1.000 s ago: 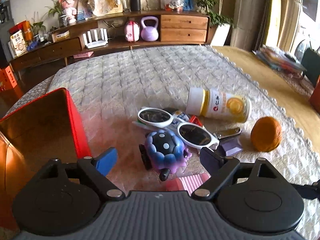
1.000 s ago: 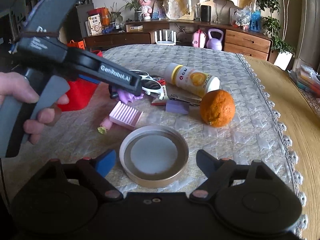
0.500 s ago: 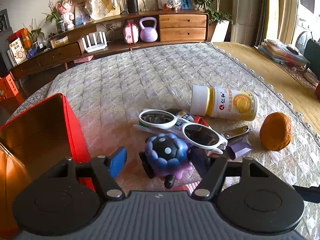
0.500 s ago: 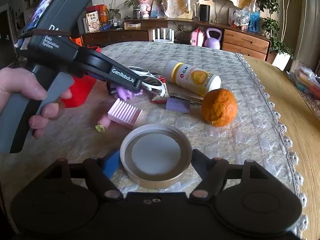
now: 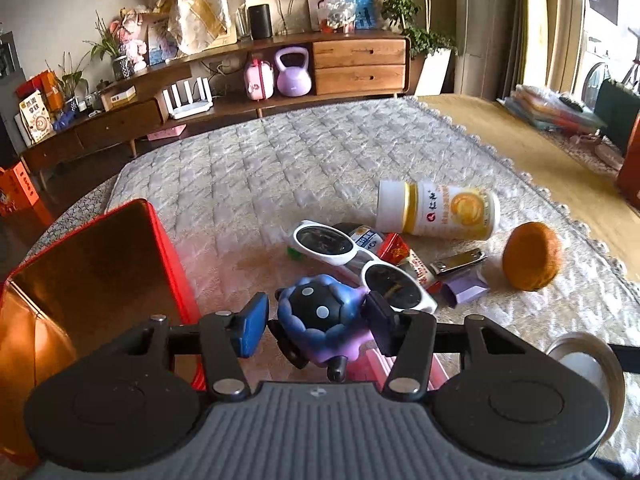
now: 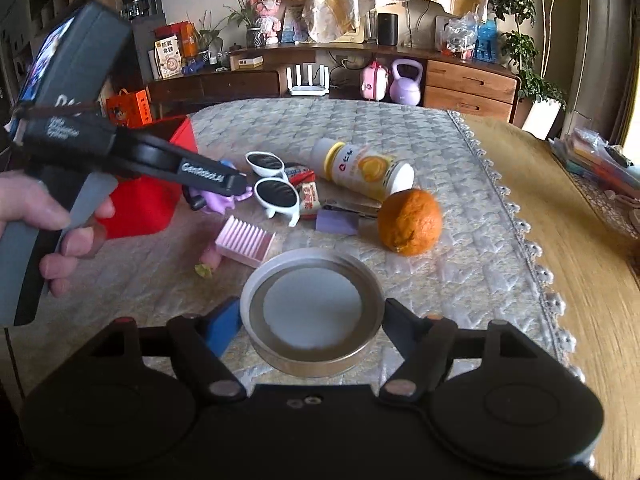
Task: Organize rigid objects
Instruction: 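Carry the toy in left tool and lid in right tool over the red tin box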
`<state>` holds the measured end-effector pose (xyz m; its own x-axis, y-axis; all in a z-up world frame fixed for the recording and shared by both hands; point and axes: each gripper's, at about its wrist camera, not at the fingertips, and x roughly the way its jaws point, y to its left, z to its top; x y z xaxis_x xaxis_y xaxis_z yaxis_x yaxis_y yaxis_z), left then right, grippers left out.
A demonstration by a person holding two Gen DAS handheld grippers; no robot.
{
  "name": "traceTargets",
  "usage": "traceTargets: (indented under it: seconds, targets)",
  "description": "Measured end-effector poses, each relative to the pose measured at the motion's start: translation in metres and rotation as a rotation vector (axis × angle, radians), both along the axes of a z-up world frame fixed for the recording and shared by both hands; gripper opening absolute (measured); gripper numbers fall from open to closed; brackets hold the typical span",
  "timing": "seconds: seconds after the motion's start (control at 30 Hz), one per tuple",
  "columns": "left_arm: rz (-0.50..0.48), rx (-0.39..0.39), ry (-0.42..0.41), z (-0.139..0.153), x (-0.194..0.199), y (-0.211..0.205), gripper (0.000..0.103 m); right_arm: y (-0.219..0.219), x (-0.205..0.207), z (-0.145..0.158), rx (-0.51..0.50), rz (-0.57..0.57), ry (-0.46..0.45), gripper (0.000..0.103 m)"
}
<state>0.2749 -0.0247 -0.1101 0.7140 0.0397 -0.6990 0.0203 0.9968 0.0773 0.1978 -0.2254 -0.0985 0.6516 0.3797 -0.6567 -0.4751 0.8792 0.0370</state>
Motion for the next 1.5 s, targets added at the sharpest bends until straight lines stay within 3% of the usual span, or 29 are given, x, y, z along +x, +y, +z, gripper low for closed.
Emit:
traceTargets:
  seconds: [0.47, 0.83, 1.03, 1.23, 1.5]
  targets:
    - [0.013, -0.093, -0.013, 0.050, -0.049, 0.044, 0.052, 0.027, -0.018, 0.058, -0.003, 0.102, -0.082, 0.076]
    - [0.055, -0.077, -0.048, 0.073, -0.070, 0.100, 0.052, 0.087, -0.011, 0.090, -0.018, 0.228, -0.110, 0.076]
    - [0.115, -0.068, -0.051, 0.071, -0.064, 0.140, 0.052, 0.131, 0.006, 0.084, -0.012, 0.266, -0.078, 0.076]
    - [0.174, -0.049, -0.035, 0.060, -0.044, 0.176, 0.052, 0.174, 0.027, 0.067, -0.068, 0.278, -0.073, 0.076]
    - [0.187, -0.055, -0.001, 0.041, -0.009, 0.209, 0.052, 0.228, 0.056, 0.039, -0.111, 0.326, -0.025, 0.076]
